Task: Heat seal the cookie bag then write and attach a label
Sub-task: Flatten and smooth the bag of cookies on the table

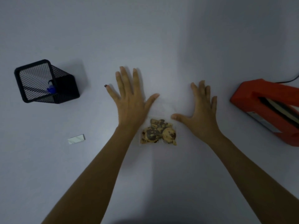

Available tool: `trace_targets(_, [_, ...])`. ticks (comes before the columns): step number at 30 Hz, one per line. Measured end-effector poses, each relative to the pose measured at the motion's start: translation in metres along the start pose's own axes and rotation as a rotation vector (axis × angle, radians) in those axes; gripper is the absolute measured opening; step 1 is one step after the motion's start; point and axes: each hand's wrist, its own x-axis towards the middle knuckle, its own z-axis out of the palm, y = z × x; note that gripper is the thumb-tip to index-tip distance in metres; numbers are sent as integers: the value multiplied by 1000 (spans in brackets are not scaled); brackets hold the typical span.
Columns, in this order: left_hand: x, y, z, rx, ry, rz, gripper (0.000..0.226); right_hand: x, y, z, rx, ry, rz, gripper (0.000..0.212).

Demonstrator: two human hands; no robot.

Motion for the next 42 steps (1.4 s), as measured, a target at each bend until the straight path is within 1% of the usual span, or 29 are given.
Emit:
trace_targets(3, [3,-22,-2,6,54,-150,70,-1,0,1,4,12,-8,113])
trace_targets(4, [2,-27,-4,-1,56,-165,68,-1,0,2,3,14,-11,113])
trace_targets(5, [-1,-29,-6,-13,42,-127,70,0,0,2,2,16,-12,113])
trace_targets(6, [-6,-30,-7,-19,14,-51,75,0,1,2,0,18,-12,113])
trace_targets(8, [-22,-29,-8,-8,-59,90,89,1,0,2,-4,24,-10,113])
trace_targets(9, [-29,-30,-8,-7,-92,113,94,1,0,2,-4,28,-10,113])
trace_targets(11, [-38,-34,-6,-16,-130,74,99,0,0,2,3,28,-14,112])
trace_targets(14, [-40,-39,-6,-49,-120,30,98,0,1,2,6,30,-14,112])
trace_targets(18, [-41,-42,-6,-206,-77,40,95,0,0,2,15,27,-13,113])
trace_targets(20, [-43,-46,-7,-331,-56,48,84,0,-1,2,17,27,-13,113])
trace_targets(21, [-44,-48,-8,-394,-43,60,70,0,0,3,17,27,-14,113])
trace_targets(23, [-45,-49,-8,-454,-8,103,29,0,0,3,14,26,-14,113])
trace_targets(24, [-44,-49,-8,-466,-1,115,14,0,0,3,13,25,-15,113])
trace_targets(25, [-43,-47,-9,-483,-9,115,11,0,0,3,13,25,-14,113])
trace_targets(27, [-40,-40,-12,-490,-53,93,21,0,1,3,9,22,-9,114])
trace_targets(30, [-40,-32,-11,-338,-89,116,37,0,0,3,9,16,-12,115])
trace_targets(33, [-43,-33,-5,-174,-68,181,43,0,-1,2,16,12,-12,117])
trace_targets(36, [-42,-35,-3,-128,-67,199,45,1,-3,-1,15,-15,14,118])
trace_targets(37, [-42,-36,-3,-113,-74,202,46,1,-5,-2,18,-20,30,115])
trace_targets(39, [-42,-36,-2,-79,-76,207,48,2,-13,0,53,16,79,102])
trace_targets(41, [-43,-36,-2,-71,-75,206,49,5,-30,9,83,113,140,92])
trace_targets(42, [-43,-36,-1,-73,-77,204,48,7,-40,16,72,157,163,93])
